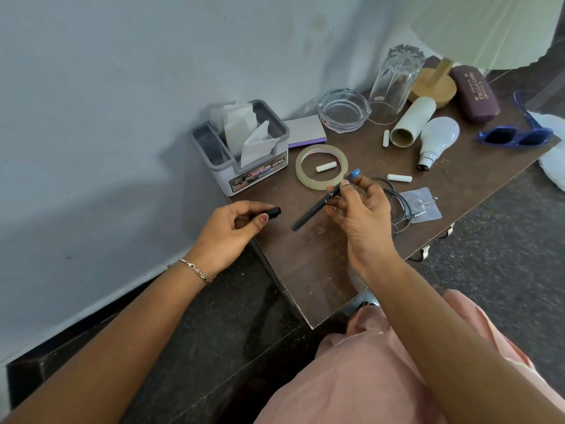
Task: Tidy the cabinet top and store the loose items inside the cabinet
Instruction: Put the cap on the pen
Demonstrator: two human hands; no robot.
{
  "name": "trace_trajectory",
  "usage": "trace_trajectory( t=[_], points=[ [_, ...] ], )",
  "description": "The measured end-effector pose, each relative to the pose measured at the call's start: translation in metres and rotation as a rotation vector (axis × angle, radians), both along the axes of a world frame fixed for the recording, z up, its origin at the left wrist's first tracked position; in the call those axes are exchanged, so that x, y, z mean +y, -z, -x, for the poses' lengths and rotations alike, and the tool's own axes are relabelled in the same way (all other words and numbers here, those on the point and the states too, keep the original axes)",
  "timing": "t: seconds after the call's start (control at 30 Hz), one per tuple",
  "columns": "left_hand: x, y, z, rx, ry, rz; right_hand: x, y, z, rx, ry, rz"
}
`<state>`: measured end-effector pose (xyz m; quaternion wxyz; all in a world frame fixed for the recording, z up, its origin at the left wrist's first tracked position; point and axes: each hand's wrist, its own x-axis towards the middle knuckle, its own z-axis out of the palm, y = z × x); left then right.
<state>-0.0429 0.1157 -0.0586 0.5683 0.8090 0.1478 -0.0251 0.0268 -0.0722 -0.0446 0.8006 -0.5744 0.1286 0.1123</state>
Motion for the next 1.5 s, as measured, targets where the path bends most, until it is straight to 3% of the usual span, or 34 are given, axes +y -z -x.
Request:
trace_trajectory(
  t=[0.13,0.3,0.47,0.83,1.1,1.5],
  points=[
    [-0.005,-0.005,-0.004,-0.021,-0.006,0.024,-0.002,0.001,0.001,-0.04,-0.186,0.128],
    [-0.01,-0.011,-0.008,-0.042,-0.072,0.114,-0.007,0.005,-0.004,-0.513,-0.463,0.753],
    [-0.012,-0.014,-0.009,-0.041,-0.121,0.166,-0.009,0.003,-0.005,-0.651,-0.528,0.999],
    [-0.013,-0.015,-0.008,-0.046,-0.113,0.184,-0.007,-0.002,-0.002,-0.745,-0.528,1.166],
    [-0.009,-0.019,-0.01,-0.074,-0.158,0.136,-0.009,-0.005,-0.001,-0.738,-0.417,1.136],
    [-0.017,-0.014,-0.008,-0.062,-0.085,0.153,-0.005,-0.006,0.001,-0.761,-0.499,1.125]
  ],
)
